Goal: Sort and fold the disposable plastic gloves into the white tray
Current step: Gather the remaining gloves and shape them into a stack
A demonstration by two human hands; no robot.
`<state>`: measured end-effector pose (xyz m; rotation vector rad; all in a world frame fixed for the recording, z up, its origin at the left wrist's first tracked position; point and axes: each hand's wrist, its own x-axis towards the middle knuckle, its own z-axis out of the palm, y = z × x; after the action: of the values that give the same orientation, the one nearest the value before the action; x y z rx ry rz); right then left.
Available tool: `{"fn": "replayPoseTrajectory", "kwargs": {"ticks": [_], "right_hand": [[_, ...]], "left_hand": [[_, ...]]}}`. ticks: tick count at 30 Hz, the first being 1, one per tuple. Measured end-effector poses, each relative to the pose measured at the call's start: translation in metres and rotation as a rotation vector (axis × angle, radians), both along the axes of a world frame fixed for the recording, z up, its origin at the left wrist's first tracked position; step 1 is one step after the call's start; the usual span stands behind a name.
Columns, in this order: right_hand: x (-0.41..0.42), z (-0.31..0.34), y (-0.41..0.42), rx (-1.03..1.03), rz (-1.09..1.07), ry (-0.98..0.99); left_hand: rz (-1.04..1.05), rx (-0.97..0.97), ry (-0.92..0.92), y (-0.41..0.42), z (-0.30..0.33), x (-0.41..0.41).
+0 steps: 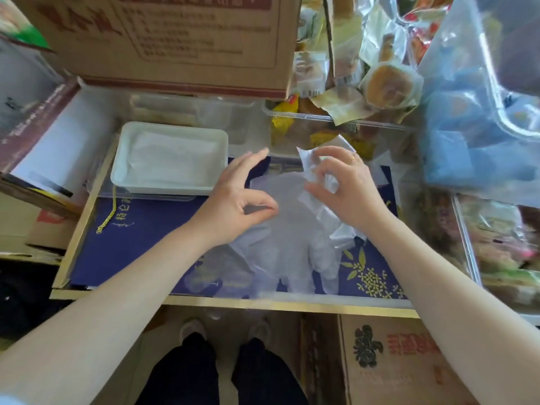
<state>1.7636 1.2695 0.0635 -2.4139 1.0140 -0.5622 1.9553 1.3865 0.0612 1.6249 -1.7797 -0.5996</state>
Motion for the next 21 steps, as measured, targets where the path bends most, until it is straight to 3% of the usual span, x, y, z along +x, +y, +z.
{"fn": "replayPoseTrajectory", "kwargs": {"ticks": [2, 4, 7, 10, 15, 16, 21], "right_hand": [[0.005, 0.01, 0.013, -0.128, 0.006, 0.056], [0.009, 0.017, 0.024, -0.159, -0.019, 0.06], [0.01, 0.016, 0.028, -0.147, -0.074, 0.049], [-0.003, -0.003, 0.022, -0.112, -0.185, 0.167], [-0.03, -0.041, 0.011, 0.121, -0.411, 0.377], [-0.027, -0.037, 0.013, 0.225, -0.418, 0.319], [0.018, 0.01, 0.017, 0.953, -0.266, -0.339]], "left_hand": [[-0.069, -0.076, -0.09, -0.006, 0.011, -0.006], [-0.073, -0.097, -0.046, -0.01, 0.022, -0.009], [0.011, -0.091, 0.04, -0.008, 0.027, -0.005], [0.131, 0.011, 0.081, -0.003, 0.023, 0.008], [0.357, 0.204, 0.429, 0.01, 0.019, 0.027], [0.376, 0.211, 0.482, 0.012, 0.021, 0.028], [0.359, 0.19, 0.648, 0.013, 0.042, 0.028]]}}
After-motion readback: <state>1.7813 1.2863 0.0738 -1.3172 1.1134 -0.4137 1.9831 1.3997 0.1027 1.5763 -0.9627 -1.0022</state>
